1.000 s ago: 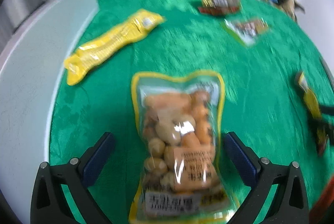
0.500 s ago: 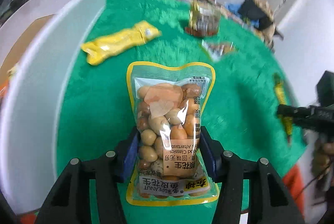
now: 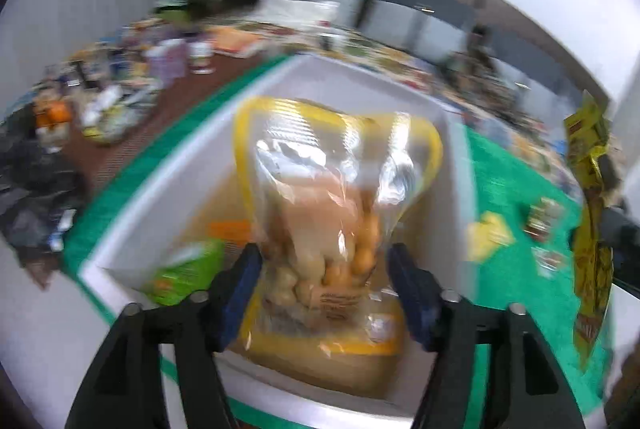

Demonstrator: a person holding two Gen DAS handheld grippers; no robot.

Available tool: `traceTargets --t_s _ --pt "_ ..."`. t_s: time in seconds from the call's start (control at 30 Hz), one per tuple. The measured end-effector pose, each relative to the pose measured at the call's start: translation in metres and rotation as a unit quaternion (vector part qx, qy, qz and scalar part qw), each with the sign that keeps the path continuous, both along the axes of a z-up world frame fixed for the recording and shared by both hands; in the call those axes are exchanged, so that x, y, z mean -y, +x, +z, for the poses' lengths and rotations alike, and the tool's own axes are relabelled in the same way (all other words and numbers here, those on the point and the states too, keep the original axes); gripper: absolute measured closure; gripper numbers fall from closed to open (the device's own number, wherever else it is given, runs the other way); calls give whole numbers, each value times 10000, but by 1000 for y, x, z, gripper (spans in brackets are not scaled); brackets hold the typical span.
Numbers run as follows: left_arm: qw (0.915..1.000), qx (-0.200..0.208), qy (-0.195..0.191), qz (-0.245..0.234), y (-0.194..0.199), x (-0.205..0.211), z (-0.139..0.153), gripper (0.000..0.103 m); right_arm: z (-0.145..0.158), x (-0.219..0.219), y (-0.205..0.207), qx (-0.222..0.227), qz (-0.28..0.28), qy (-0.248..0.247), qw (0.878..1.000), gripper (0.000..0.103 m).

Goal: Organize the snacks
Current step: 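Carry both snacks over the white box and open both tools to drop them, then move both empty tools back above the remaining snacks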

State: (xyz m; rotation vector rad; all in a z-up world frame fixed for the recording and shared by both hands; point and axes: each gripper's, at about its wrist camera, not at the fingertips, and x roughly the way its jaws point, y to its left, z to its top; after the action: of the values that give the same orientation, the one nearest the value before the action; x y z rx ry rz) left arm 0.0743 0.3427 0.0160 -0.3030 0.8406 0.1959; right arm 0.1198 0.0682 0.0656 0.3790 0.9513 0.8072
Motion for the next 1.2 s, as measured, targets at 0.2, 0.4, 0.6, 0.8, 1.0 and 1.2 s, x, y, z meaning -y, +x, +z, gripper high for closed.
traceTargets --t_s 0.2,0.4,0.6,0.8,1.0,1.2 --pt "9984 -33 -111 557 -21 -29 -24 14 -38 -48 10 -440 138 -39 9989 36" --pt "9980 337 -500 -175 -42 39 -17 10 -95 47 -2 495 -438 -1421 9876 33" --pt "9813 559 -717 -1697 -30 174 -12 0 -162 208 -13 482 -1742 -2937 9387 33" --pt "9592 -250 -381 -2791 6 307 -81 0 -181 316 -23 225 -2897 -3339 8967 33" --pt "9577 -615 262 -2799 30 359 -132 1 -177 330 -20 385 -3082 -3291 8918 28" --pt "9609 -508 706 -2630 64 367 -142 1 -185 337 -24 354 -3079 -3281 8923 22"
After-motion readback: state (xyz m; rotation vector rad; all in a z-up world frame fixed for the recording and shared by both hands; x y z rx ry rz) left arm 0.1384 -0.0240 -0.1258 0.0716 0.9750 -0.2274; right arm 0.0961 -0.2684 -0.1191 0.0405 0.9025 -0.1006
